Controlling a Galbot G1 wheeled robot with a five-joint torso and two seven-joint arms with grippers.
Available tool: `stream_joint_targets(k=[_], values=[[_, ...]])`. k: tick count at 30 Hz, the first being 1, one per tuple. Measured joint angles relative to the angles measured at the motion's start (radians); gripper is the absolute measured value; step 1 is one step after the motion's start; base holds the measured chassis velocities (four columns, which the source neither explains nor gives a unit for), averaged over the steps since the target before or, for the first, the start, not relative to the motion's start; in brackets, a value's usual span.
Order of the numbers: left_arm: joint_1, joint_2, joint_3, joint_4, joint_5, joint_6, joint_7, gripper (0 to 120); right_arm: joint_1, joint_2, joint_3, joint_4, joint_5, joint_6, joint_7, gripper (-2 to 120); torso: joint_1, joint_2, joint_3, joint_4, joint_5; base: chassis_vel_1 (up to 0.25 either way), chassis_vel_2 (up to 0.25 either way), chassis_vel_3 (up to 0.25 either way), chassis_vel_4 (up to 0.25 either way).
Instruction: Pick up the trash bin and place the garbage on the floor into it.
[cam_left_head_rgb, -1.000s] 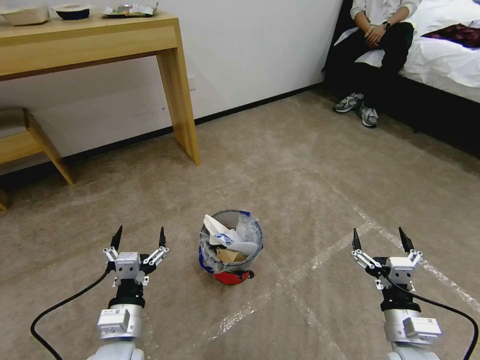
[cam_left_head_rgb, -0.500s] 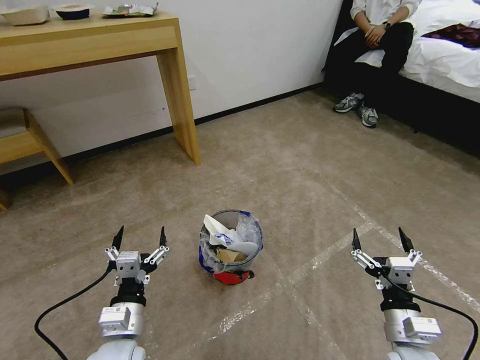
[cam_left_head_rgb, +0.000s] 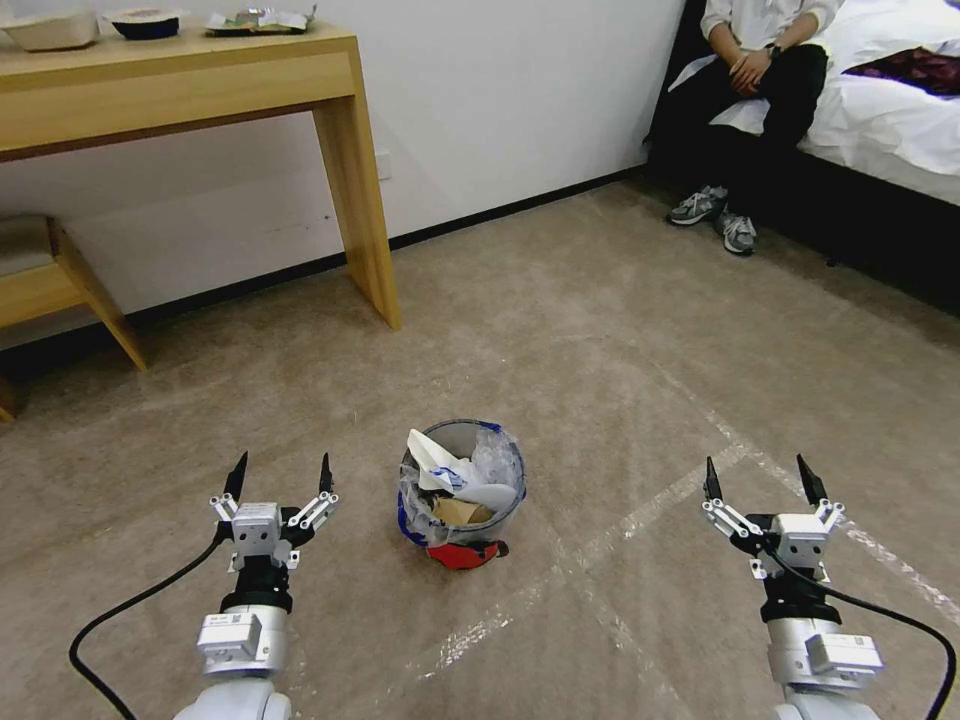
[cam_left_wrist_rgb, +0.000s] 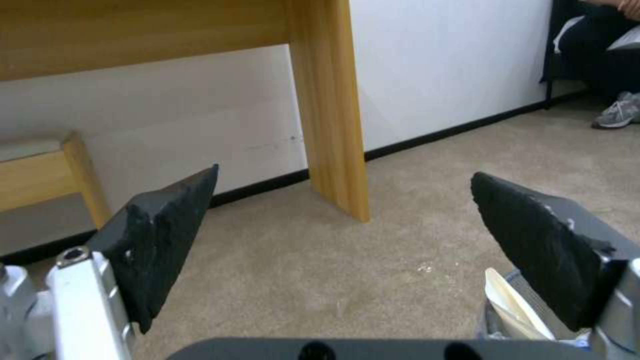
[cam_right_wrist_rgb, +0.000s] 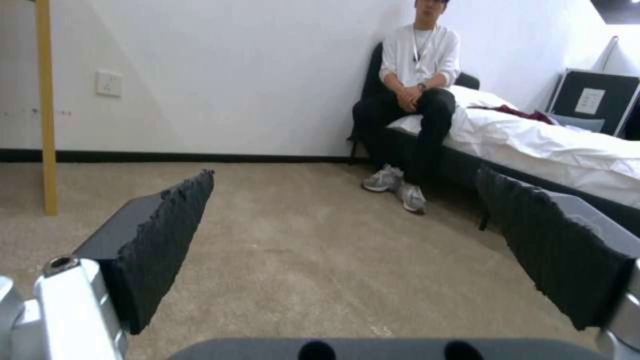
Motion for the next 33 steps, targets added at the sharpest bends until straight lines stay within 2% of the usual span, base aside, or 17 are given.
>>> stream_joint_targets(k=[33], values=[[0.0,0.0,0.0,0.0,0.0,0.0,0.001,100,0.0,0.0,0.0,0.0,0.0,0.0,0.0,100,0.0,0.0,0.0,0.0,0.0,0.0,0.0,0.0,0.0]])
